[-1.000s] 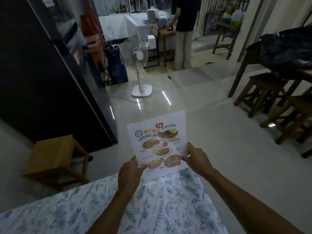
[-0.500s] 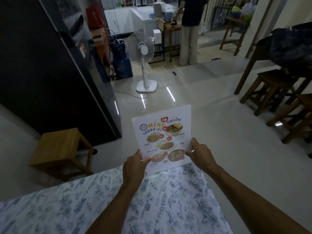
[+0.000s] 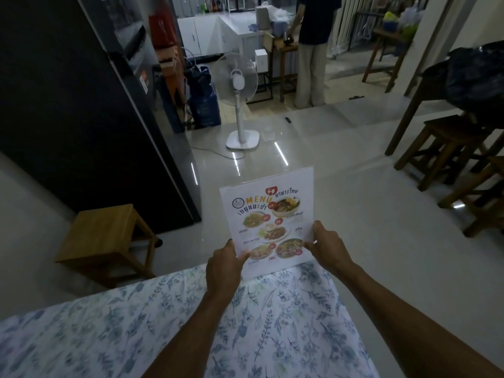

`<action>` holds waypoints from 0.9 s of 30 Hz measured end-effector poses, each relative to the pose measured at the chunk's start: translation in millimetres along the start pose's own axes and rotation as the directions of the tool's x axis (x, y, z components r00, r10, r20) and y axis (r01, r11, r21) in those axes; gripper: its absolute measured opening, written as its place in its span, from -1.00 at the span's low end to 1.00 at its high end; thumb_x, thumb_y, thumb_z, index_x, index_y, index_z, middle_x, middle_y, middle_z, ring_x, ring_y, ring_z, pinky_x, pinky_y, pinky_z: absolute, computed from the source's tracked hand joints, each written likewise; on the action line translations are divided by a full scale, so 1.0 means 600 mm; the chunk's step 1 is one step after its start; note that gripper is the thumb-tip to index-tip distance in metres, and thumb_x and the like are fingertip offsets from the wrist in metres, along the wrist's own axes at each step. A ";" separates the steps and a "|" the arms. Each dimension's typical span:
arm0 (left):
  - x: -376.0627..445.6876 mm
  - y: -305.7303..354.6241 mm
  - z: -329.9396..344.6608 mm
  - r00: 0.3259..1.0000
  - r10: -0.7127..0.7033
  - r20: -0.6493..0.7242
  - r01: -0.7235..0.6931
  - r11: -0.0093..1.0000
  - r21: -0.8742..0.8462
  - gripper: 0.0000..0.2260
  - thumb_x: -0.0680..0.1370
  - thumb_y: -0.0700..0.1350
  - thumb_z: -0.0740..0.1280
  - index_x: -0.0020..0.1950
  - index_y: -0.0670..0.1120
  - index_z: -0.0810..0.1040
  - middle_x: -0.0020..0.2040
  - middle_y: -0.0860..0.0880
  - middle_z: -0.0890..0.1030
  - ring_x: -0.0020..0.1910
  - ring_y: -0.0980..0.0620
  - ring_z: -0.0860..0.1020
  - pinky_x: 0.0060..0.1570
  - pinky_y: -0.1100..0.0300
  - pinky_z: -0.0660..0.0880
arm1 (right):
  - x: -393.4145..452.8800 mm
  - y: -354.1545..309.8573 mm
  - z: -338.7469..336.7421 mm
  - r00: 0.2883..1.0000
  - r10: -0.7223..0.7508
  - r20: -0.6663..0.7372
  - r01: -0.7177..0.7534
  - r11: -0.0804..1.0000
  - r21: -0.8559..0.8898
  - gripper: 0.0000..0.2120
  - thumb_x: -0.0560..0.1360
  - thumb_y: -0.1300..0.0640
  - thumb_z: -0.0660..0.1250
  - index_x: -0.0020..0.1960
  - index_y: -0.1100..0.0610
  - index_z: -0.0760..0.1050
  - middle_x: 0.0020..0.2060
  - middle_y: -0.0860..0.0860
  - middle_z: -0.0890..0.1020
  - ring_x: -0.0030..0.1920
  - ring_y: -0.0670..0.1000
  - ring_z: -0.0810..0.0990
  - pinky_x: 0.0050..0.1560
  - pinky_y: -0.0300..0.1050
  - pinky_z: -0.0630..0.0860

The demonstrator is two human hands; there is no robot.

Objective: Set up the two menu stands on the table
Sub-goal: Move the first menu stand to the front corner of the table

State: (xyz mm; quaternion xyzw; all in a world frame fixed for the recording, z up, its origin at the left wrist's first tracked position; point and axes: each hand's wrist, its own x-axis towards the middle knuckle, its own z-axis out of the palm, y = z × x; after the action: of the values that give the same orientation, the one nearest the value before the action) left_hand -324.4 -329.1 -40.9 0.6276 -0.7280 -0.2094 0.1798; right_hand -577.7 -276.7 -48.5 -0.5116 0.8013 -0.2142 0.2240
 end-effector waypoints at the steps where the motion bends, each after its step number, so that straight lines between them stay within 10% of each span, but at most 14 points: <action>1: 0.001 0.000 0.001 1.000 -0.003 0.003 0.003 1.000 0.001 -0.64 0.54 0.14 0.40 0.16 -0.11 0.58 0.03 -0.08 0.71 -0.05 -0.09 0.68 -0.15 0.04 0.60 | 0.000 0.000 0.001 1.000 0.004 0.003 -0.004 1.000 -0.003 -0.53 0.48 -0.07 0.44 0.21 0.11 0.32 0.13 0.17 0.65 -0.02 0.20 0.68 -0.07 0.17 0.67; 10: 0.004 -0.004 -0.010 0.995 0.040 0.091 -0.041 0.999 0.015 -0.58 0.55 0.18 0.36 0.25 -0.09 0.56 0.13 -0.06 0.70 0.01 -0.08 0.67 -0.12 0.10 0.57 | -0.020 -0.001 0.017 0.998 0.040 -0.050 -0.039 0.999 0.006 -0.50 0.49 -0.21 0.34 0.13 0.21 0.45 0.05 0.18 0.67 -0.03 0.19 0.67 -0.02 0.18 0.64; 20: -0.009 -0.013 -0.026 0.992 0.021 0.124 -0.035 0.994 0.107 -0.70 0.60 0.18 0.29 -0.10 -0.04 0.43 -0.11 -0.07 0.66 -0.15 -0.09 0.61 -0.27 0.13 0.41 | -0.028 -0.004 0.011 0.994 0.071 -0.081 -0.067 0.996 0.055 -0.59 0.53 -0.14 0.34 0.15 0.18 0.54 0.05 0.13 0.70 -0.05 0.14 0.69 -0.02 0.11 0.66; 27: -0.019 -0.013 -0.039 0.991 0.024 0.134 -0.036 0.996 0.085 -0.60 0.58 0.26 0.25 0.20 -0.03 0.51 0.09 -0.02 0.68 0.04 -0.08 0.64 -0.07 0.09 0.54 | -0.052 -0.022 -0.005 0.990 0.105 -0.098 -0.097 0.991 0.087 -0.45 0.53 -0.10 0.37 0.34 0.26 0.43 0.21 0.20 0.64 0.10 0.22 0.67 0.05 0.05 0.59</action>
State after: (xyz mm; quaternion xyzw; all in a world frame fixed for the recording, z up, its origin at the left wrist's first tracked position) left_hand -303.8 -320.9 -25.4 0.6085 -0.7562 -0.2160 0.1063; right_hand -558.4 -252.7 -34.1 -0.4490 0.8272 -0.2613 0.2139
